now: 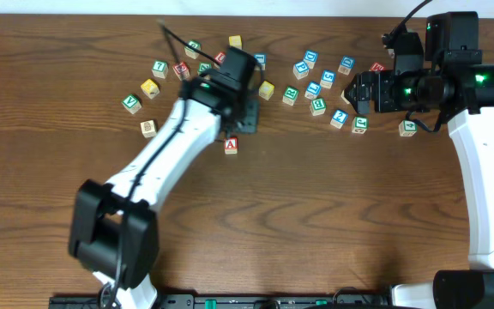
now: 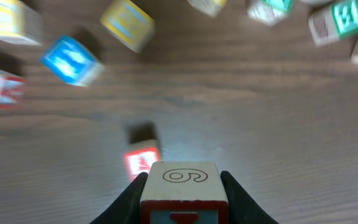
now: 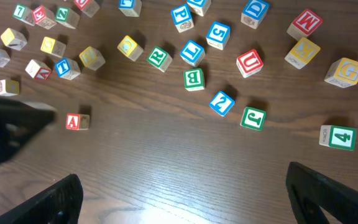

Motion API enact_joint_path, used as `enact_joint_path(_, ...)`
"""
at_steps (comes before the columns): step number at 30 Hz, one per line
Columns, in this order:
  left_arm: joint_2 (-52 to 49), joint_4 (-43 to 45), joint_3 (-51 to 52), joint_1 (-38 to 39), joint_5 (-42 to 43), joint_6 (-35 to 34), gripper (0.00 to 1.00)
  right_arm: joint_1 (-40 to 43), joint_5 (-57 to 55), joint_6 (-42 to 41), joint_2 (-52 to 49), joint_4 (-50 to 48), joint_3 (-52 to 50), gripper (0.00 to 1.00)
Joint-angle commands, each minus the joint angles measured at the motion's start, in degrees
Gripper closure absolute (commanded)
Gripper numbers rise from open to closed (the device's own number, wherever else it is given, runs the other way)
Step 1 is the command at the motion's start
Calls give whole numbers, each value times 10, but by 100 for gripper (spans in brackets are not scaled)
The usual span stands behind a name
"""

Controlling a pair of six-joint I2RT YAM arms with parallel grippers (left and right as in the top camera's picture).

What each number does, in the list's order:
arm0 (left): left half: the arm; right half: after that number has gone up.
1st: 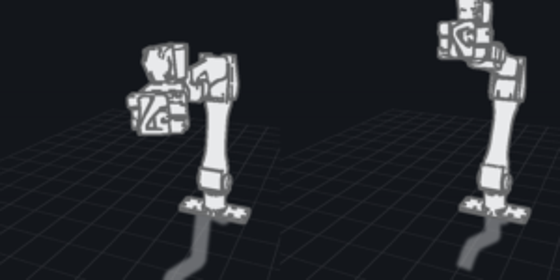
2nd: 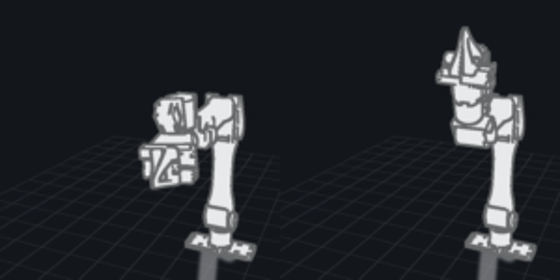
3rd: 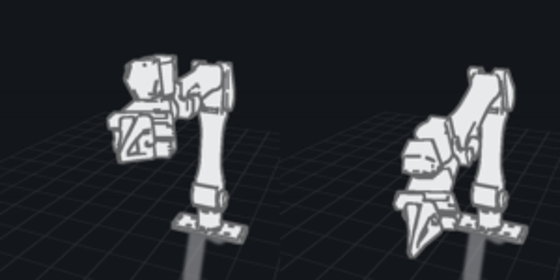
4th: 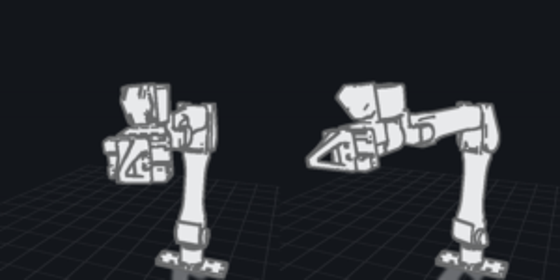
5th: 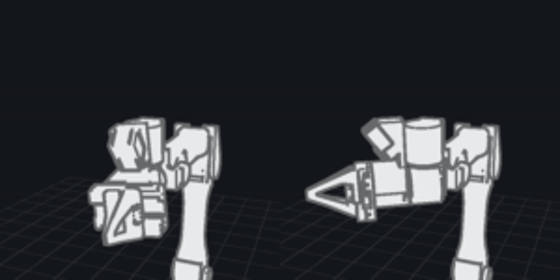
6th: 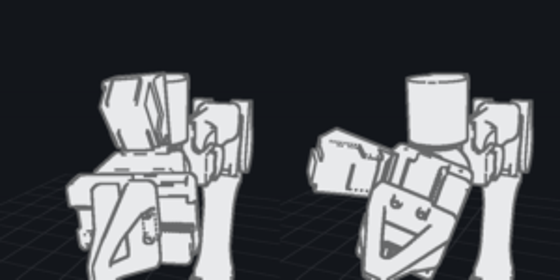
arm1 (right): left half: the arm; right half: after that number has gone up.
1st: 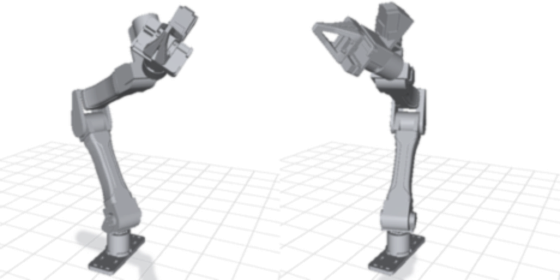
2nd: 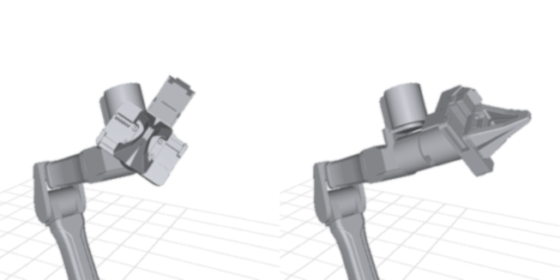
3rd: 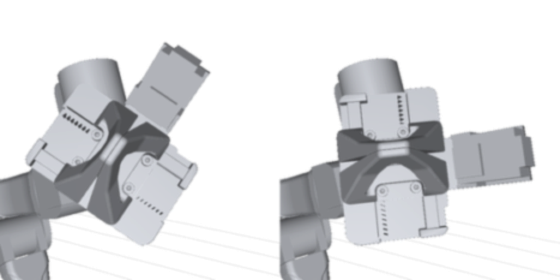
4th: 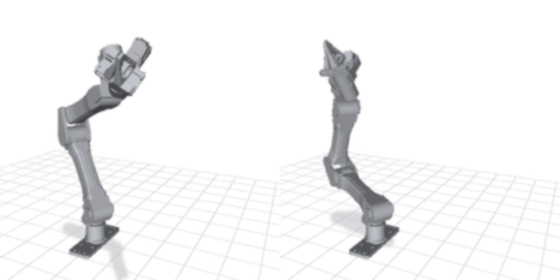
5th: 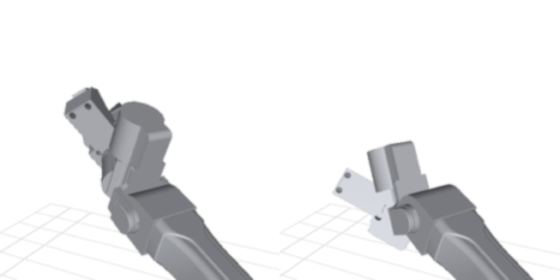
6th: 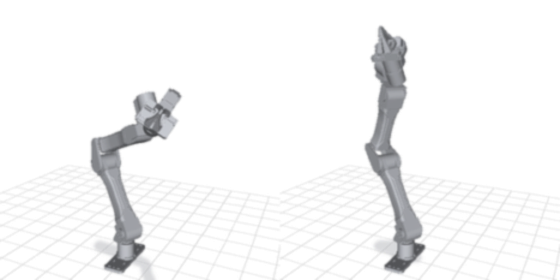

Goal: Spell out AI2
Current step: 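Lift the I block and carry it toward the A block, then place the I block right of the A block and release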

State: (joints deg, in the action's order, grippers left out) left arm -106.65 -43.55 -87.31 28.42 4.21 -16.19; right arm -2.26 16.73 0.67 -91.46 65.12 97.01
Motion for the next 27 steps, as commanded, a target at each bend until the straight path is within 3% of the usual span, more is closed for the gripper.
enact_joint_path(1,-35,1,7,23,-2,-25,74,-4,-1,7,0,2,7,1)
enact_joint_path(10,-76,32,7,70,-10,-48,74,-4,-1,7,0,2,7,1)
enact_joint_path(27,-145,37,8,71,-144,-161,74,-4,-1,7,0,5,7,1)
